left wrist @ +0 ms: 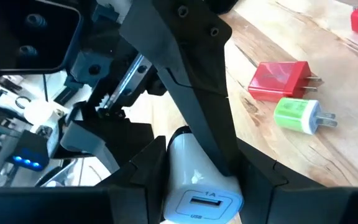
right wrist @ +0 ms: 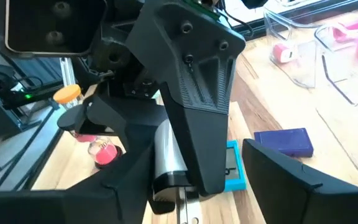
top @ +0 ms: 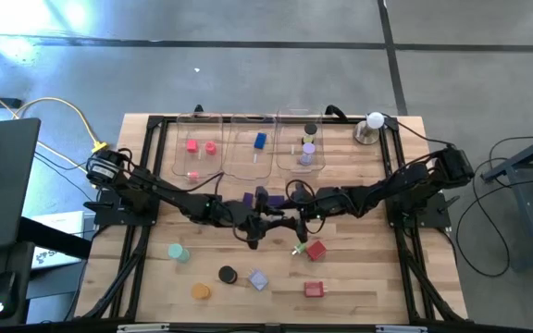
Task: Pick & Place Office items
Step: Put the white charger adapter into the left transparent bin
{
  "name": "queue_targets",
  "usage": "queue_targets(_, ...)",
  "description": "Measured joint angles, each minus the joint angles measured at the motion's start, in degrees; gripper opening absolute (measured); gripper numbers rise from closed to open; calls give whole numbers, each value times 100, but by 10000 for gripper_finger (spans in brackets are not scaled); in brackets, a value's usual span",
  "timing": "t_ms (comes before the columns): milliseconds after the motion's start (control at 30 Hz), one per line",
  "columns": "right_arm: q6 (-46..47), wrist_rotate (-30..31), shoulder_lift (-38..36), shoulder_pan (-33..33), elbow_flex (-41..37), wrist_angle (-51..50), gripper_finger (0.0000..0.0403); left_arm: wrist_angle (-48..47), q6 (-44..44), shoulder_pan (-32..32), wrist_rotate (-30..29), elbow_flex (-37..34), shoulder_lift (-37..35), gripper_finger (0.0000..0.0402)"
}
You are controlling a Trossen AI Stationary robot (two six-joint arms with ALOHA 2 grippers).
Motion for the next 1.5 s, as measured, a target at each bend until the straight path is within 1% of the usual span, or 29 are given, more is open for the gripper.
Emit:
queue_targets(200, -110, -14, -3, 2, 3, -239, 243, -65, -17, -65, -309, 0, 0, 132)
queue_targets(467, -1, -254, -18, 7, 3, -633, 244, -188, -82, -177, -339, 0, 0, 132)
queue_targets(567, 2, -479, -202, 11, -19, -970, 244, -187, -137, -185, -365, 2, -9, 132)
queue_targets(733, -5, -379, -776, 79, -10, -1654, 244, -231, -215, -183, -416, 17, -20, 132)
queue_targets(867, -5, 94, -1286, 292, -9, -2395, 244, -294, -316, -204, -958, 13, -137, 132)
queue_targets(967, 5, 672, -1682, 495, -9, -2924, 244, -496, -438, -245, -1305, 10, -354, 132)
queue_targets(1033, 48, 1083, -1900, 658, -9, -3293, 244, -683, -487, -248, -1398, 9, -532, 132)
queue_targets(1133, 179, 1568, -2154, 910, -9, -3688, 244, -1353, -622, -220, -1384, 9, -922, 132)
queue_targets(1200, 245, 1846, -2259, 1064, -9, -3874, 244, -2021, -703, -80, -1370, 8, -1297, 132)
queue_targets(1267, 312, 2058, -2299, 1192, -9, -3994, 244, -2450, -1057, 143, -1373, 4, -1694, 132)
queue_targets(1367, 336, 2266, -2299, 1327, -9, -4081, 244, -3194, -1831, 537, -1335, 4, -2374, 132)
queue_targets(1500, 348, 2325, -2299, 1394, -9, -4160, 244, -4063, -3225, 1239, -965, 7, -3096, 132)
